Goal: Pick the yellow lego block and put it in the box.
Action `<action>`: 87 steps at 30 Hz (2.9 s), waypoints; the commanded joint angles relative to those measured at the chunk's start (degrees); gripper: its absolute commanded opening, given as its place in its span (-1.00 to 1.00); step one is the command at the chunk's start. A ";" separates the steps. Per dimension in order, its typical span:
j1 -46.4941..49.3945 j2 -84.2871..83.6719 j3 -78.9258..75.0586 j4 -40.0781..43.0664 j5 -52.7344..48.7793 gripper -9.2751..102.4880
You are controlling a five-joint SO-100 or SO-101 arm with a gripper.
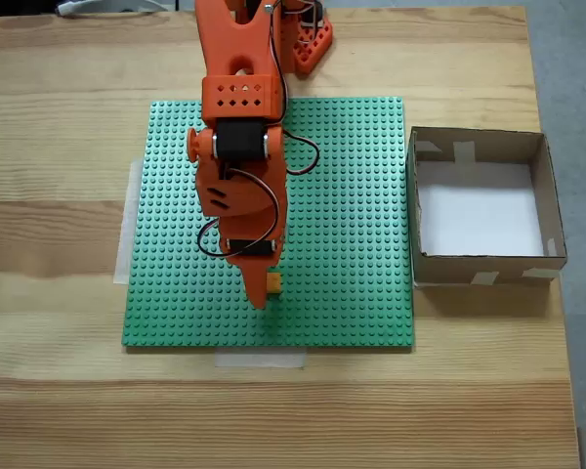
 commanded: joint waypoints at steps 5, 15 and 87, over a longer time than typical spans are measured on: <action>0.18 0.09 -2.20 -0.79 -0.09 -0.31; 0.18 -0.35 -2.11 -1.32 -0.26 -0.31; 1.23 2.81 3.08 -9.05 -5.19 -0.71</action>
